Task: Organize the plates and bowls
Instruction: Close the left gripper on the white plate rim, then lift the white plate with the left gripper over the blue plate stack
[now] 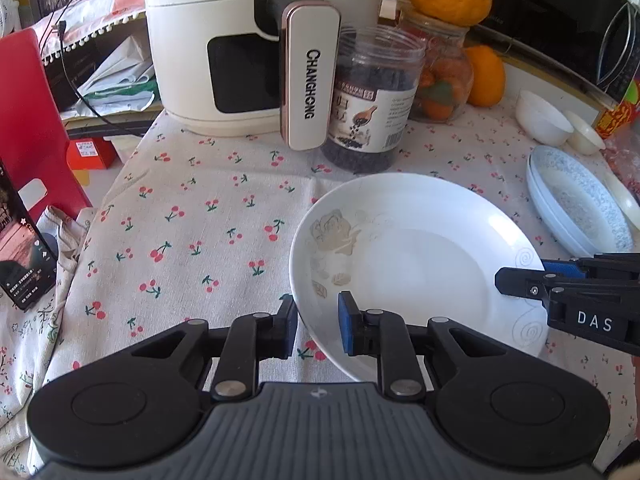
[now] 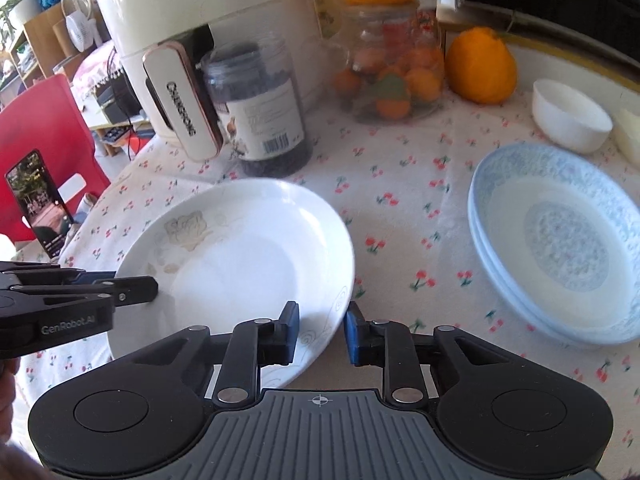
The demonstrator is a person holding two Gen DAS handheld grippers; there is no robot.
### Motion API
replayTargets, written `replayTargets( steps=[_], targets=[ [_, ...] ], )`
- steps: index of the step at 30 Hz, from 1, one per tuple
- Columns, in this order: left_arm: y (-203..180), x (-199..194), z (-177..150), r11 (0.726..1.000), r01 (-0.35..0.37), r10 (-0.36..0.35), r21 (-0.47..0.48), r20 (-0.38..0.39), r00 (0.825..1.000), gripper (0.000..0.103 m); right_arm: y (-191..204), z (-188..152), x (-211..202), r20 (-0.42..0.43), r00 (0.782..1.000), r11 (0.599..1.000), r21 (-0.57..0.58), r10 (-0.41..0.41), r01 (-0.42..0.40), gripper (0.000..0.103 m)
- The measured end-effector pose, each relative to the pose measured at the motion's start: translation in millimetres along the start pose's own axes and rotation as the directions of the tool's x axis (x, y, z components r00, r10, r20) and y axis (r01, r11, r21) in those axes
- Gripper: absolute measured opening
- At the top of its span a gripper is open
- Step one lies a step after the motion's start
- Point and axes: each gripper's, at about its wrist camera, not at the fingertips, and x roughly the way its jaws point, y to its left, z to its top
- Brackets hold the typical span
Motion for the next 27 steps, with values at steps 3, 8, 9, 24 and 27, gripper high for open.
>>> replayTargets(
  steps=[3,8,9,24,27],
  targets=[
    [-4,-4,1,1.000,0.009,-0.009,0.002,0.018,1.000,0.018,-4,2,-6,0.024,1.000,1.000,-0.010,-0.001,0.002,0.023],
    [-9,-9,1,1.000,0.022,-0.023,0.013,0.038,0.999,0.017,-10,3,-10,0.033,0.999,1.000,0.007,-0.008,0.008,0.023],
    [-10,-10,1,1.000,0.024,-0.024,0.012,0.040,0.999,0.017,-12,4,-11,0.035,0.999,1.000,0.009,-0.008,0.007,0.023],
    [-21,-29,8,0.998,0.058,-0.057,-0.008,0.111,0.992,0.016,-29,11,-42,0.103,0.994,0.998,0.047,0.029,-0.034,0.023],
    [-28,-33,8,0.997,0.075,-0.074,0.002,0.120,0.990,0.016,-37,12,-49,0.118,0.993,0.997,0.063,0.027,-0.035,0.023]
  ],
)
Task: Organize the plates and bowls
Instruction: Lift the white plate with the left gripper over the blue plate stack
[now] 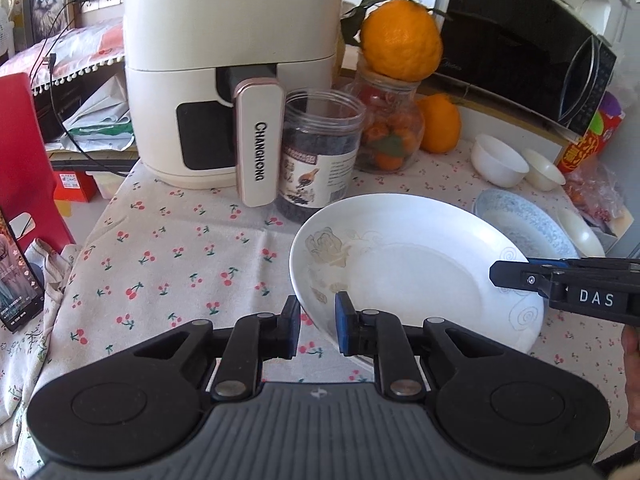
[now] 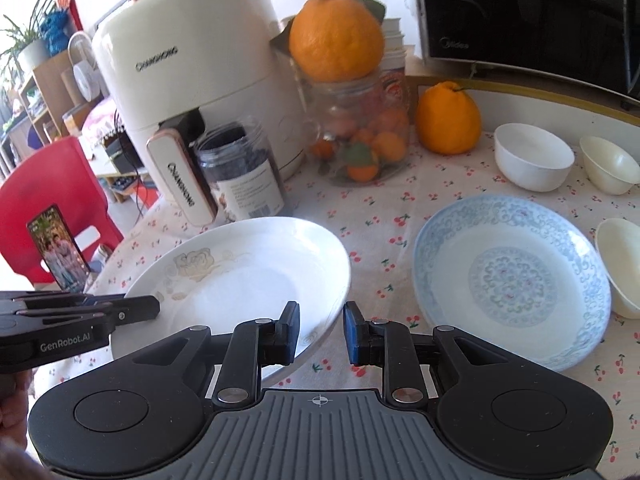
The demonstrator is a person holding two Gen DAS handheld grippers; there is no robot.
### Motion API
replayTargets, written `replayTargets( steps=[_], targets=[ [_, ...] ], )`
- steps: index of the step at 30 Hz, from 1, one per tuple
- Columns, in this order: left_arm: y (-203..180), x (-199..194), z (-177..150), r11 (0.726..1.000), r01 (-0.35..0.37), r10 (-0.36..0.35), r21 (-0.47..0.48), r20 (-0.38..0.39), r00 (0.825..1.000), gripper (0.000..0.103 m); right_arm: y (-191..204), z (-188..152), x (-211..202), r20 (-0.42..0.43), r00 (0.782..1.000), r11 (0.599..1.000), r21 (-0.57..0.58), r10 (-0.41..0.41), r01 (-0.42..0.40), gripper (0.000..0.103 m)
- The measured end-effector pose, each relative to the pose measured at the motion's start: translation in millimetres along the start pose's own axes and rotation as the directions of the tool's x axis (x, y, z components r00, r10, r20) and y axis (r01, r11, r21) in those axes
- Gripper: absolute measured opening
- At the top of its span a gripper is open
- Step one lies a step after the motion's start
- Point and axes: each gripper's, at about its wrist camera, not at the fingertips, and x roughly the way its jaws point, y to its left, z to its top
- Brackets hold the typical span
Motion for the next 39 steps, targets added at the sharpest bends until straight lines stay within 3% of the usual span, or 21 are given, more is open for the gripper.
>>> replayTargets(
  steps=[27,39],
  targets=[
    [-97,22,14,0.988,0.114,-0.115,0.109,0.002,0.993,0.016,-102,-1,-45,0.035,0.994,0.986,0.136,-0.102,0.096,0.023],
    [-138,49,15,0.982,0.097,-0.095,0.164,-0.016,0.995,0.015,-143,-8,-43,0.007,0.984,0.965,0.196,-0.177,0.172,0.023]
  ],
)
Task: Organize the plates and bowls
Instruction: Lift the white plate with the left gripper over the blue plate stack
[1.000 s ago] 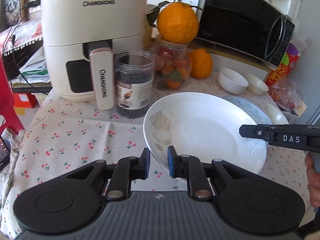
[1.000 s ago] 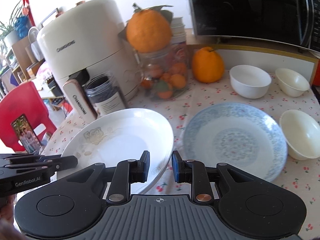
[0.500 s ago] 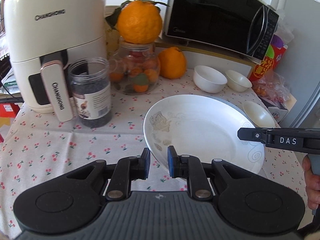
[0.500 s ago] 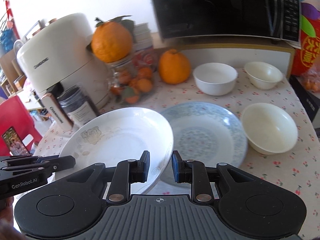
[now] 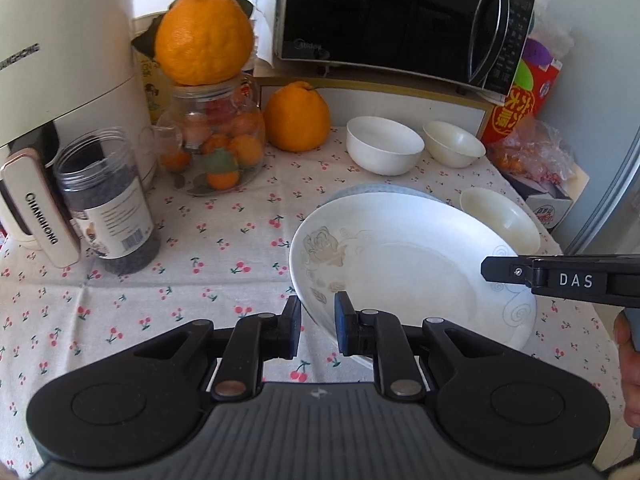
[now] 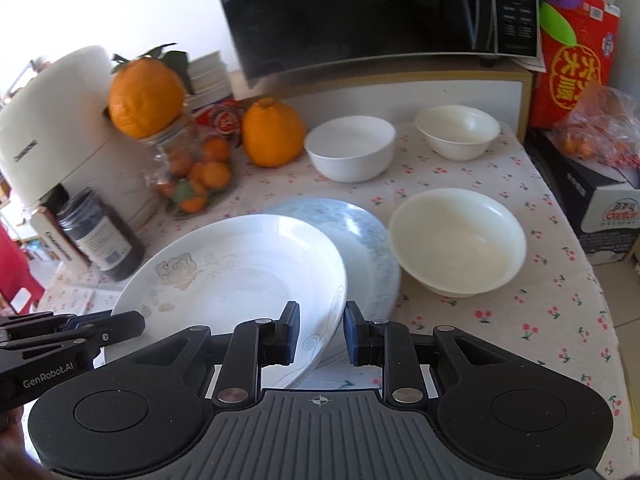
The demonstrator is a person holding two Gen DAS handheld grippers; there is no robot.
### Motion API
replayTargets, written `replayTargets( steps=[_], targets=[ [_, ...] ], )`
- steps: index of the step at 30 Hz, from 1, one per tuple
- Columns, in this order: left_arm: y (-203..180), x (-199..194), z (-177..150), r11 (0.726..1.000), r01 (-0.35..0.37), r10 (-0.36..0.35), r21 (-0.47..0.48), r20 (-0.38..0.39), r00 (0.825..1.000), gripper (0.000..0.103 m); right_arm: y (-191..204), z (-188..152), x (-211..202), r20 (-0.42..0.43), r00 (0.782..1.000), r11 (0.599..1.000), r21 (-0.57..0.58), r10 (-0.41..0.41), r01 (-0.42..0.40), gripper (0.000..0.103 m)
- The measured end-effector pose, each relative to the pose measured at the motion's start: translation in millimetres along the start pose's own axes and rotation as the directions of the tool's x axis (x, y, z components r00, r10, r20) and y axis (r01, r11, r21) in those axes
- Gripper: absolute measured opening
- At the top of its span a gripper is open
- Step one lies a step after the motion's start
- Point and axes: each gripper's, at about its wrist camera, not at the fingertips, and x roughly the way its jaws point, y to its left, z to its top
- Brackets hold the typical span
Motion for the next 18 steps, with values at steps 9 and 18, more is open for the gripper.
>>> replayTargets(
  steps=[9,18],
  targets=[
    [-12,11,3,0.999,-0.021,0.021,0.025,-0.001,1.000,0.015,-12,4,9,-0.011,0.999,0.999,0.024,-0.035,0.035,0.023],
    [-17,25,11,0.997,-0.073,0.073,0.004,0.001,0.997,0.015,-9,6,21,-0.013,0.997,0.997,0.010,-0.074,0.074,0.023]
  ],
)
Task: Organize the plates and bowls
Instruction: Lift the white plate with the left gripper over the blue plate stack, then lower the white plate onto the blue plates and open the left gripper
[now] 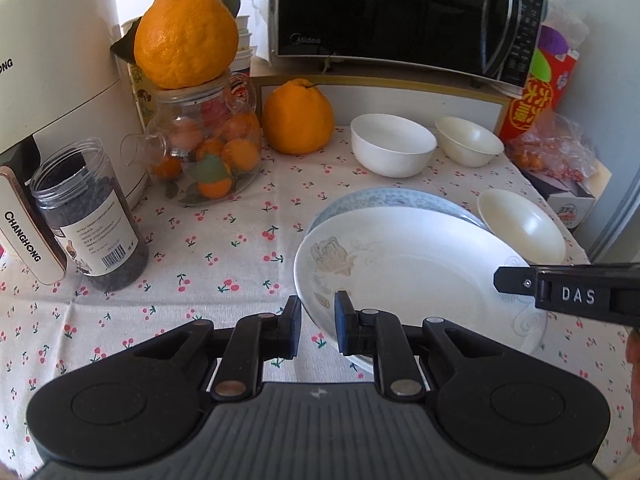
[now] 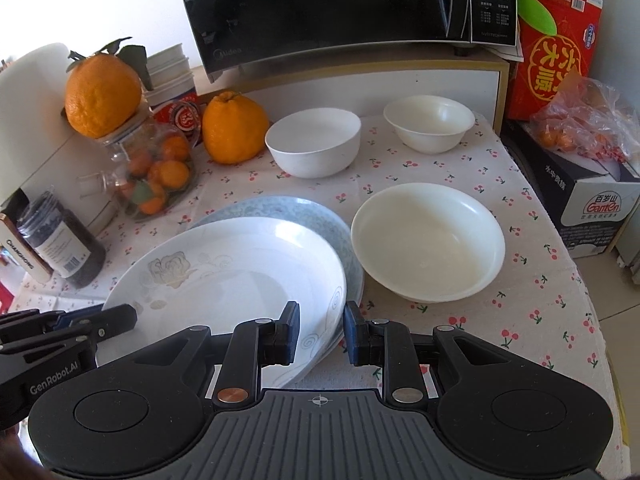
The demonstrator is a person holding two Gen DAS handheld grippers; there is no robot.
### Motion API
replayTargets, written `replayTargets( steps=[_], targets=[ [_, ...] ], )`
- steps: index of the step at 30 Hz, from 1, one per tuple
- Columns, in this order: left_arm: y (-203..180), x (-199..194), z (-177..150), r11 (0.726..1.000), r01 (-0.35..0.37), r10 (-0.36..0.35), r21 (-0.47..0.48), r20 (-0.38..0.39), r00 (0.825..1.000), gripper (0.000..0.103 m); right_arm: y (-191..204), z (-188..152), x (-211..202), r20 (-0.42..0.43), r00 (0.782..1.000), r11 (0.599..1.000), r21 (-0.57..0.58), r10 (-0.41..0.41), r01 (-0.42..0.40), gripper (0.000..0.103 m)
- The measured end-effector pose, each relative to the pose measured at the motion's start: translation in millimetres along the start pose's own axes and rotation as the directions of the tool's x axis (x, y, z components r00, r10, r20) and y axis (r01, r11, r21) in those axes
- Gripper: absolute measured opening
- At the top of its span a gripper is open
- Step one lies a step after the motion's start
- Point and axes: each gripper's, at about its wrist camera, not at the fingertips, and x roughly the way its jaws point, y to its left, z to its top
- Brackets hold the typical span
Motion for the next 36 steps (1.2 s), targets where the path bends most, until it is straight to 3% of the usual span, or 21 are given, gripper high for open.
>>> replayTargets(
  steps=[15,23,27,32,36],
  targets=[
    [-13,13,0,0.997,-0.067,0.066,0.043,0.018,0.998,0.014,3,6,11,0.024,0.997,0.997,-0.020,-0.068,0.069,0.023],
    [-17,18,-1,0.994,-0.084,0.082,0.067,0.032,0.996,0.015,1,7,12,0.026,0.998,0.998,-0.005,-0.059,0.059,0.027],
    [-19,20,-2,0.994,-0.084,0.083,0.067,0.015,0.996,0.022,1,8,11,0.023,0.999,0.999,0.006,-0.036,0.036,0.033],
    [-16,18,-2,0.997,-0.064,0.064,0.040,0.003,0.998,0.023,4,8,7,0.023,1.000,1.000,0.005,-0.011,0.011,0.045],
    [-13,17,-2,0.999,-0.047,0.047,0.014,-0.018,0.999,0.030,8,7,4,0.018,1.000,1.000,-0.009,0.013,-0.012,0.048]
  ],
)
